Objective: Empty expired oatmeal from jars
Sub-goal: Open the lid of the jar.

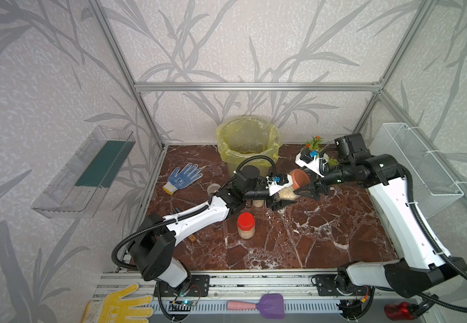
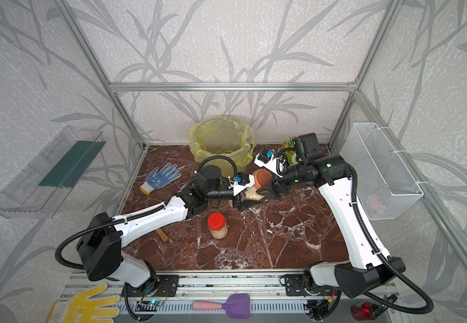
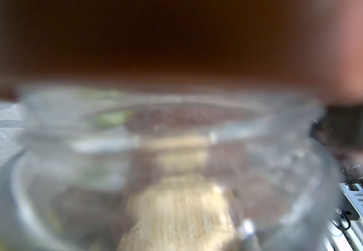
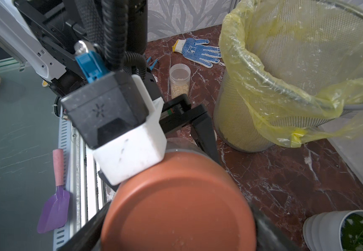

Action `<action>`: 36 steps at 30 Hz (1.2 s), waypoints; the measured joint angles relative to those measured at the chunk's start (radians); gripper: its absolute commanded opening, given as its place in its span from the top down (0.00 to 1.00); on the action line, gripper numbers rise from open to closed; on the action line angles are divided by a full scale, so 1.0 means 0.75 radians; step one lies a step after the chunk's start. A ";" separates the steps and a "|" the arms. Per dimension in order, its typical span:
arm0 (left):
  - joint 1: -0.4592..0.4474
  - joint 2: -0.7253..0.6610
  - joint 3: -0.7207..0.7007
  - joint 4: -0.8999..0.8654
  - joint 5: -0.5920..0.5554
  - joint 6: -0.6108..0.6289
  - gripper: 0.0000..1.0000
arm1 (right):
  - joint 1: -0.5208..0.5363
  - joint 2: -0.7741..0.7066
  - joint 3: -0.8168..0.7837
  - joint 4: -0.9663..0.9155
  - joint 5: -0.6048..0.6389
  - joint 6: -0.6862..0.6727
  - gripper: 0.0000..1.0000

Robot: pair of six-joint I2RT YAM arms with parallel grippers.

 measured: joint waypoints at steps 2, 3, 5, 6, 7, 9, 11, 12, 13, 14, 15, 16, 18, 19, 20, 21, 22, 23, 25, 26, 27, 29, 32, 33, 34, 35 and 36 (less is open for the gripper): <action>-0.003 0.006 0.000 0.011 0.006 -0.003 1.00 | -0.007 -0.018 -0.019 0.012 0.000 0.000 0.96; -0.004 0.008 0.000 0.016 0.006 -0.004 1.00 | -0.011 -0.022 -0.025 0.018 -0.003 0.000 0.96; -0.004 0.008 0.000 0.025 0.006 -0.011 1.00 | -0.018 -0.030 -0.036 0.035 -0.015 0.001 0.97; -0.004 0.008 -0.001 0.029 0.005 -0.012 1.00 | -0.022 -0.035 -0.041 0.043 -0.022 0.001 0.97; -0.004 0.008 -0.001 0.034 0.004 -0.014 1.00 | -0.029 -0.040 -0.049 0.053 -0.031 0.001 0.97; -0.004 0.008 -0.001 0.041 0.004 -0.015 1.00 | -0.041 -0.047 -0.056 0.064 -0.050 0.002 0.97; -0.004 0.008 -0.001 0.052 0.003 -0.015 1.00 | -0.052 -0.054 -0.062 0.071 -0.076 -0.001 0.97; -0.004 0.008 -0.001 0.055 0.003 -0.015 1.00 | -0.056 -0.055 -0.062 0.072 -0.084 -0.001 0.97; -0.004 0.008 -0.002 0.058 0.003 -0.015 1.00 | -0.061 -0.058 -0.062 0.072 -0.092 -0.001 0.97; -0.004 0.008 -0.003 0.058 0.002 -0.015 1.00 | -0.067 -0.061 -0.062 0.075 -0.099 -0.002 0.97; -0.004 0.008 -0.007 0.058 -0.002 -0.015 1.00 | -0.071 -0.064 -0.062 0.077 -0.105 -0.002 0.97; -0.003 0.008 -0.013 0.059 -0.009 -0.015 1.00 | -0.074 -0.068 -0.062 0.080 -0.108 -0.002 0.97; -0.004 0.008 -0.024 0.050 -0.024 -0.014 1.00 | -0.080 -0.078 -0.062 0.090 -0.127 -0.002 0.97; -0.004 0.010 -0.031 0.045 -0.030 -0.014 1.00 | -0.080 -0.084 -0.062 0.095 -0.134 -0.001 0.97; -0.004 0.010 -0.039 0.039 -0.038 -0.014 1.00 | -0.081 -0.092 -0.065 0.101 -0.146 0.001 0.97; -0.004 0.010 -0.045 0.030 -0.045 -0.014 1.00 | -0.082 -0.106 -0.071 0.109 -0.155 0.003 0.97; -0.004 0.010 -0.050 0.022 -0.052 -0.014 1.00 | -0.083 -0.115 -0.077 0.116 -0.160 0.006 0.97; -0.003 0.010 -0.056 0.018 -0.059 -0.014 1.00 | -0.087 -0.129 -0.087 0.127 -0.165 0.014 0.97; -0.001 0.010 -0.066 0.015 -0.073 -0.014 1.00 | -0.106 -0.155 -0.113 0.155 -0.174 0.036 0.97; 0.002 0.009 -0.074 0.013 -0.085 -0.014 1.00 | -0.122 -0.169 -0.130 0.173 -0.177 0.051 0.96; 0.008 0.006 -0.082 0.010 -0.096 -0.014 1.00 | -0.137 -0.180 -0.145 0.189 -0.177 0.069 0.96; 0.015 -0.009 -0.109 0.002 -0.114 -0.015 1.00 | -0.165 -0.194 -0.175 0.224 -0.173 0.113 0.95; 0.026 -0.058 -0.170 -0.004 -0.152 -0.017 1.00 | -0.193 -0.197 -0.213 0.263 -0.140 0.198 0.93; 0.029 -0.078 -0.190 -0.006 -0.167 -0.022 1.00 | -0.197 -0.197 -0.231 0.276 -0.120 0.229 0.91; 0.031 -0.096 -0.206 -0.010 -0.180 -0.024 1.00 | -0.199 -0.197 -0.248 0.281 -0.101 0.255 0.91; 0.033 -0.118 -0.224 -0.012 -0.198 -0.027 1.00 | -0.200 -0.197 -0.272 0.286 -0.070 0.290 0.91; 0.036 -0.141 -0.242 -0.013 -0.214 -0.033 1.00 | -0.200 -0.195 -0.297 0.289 -0.038 0.322 0.91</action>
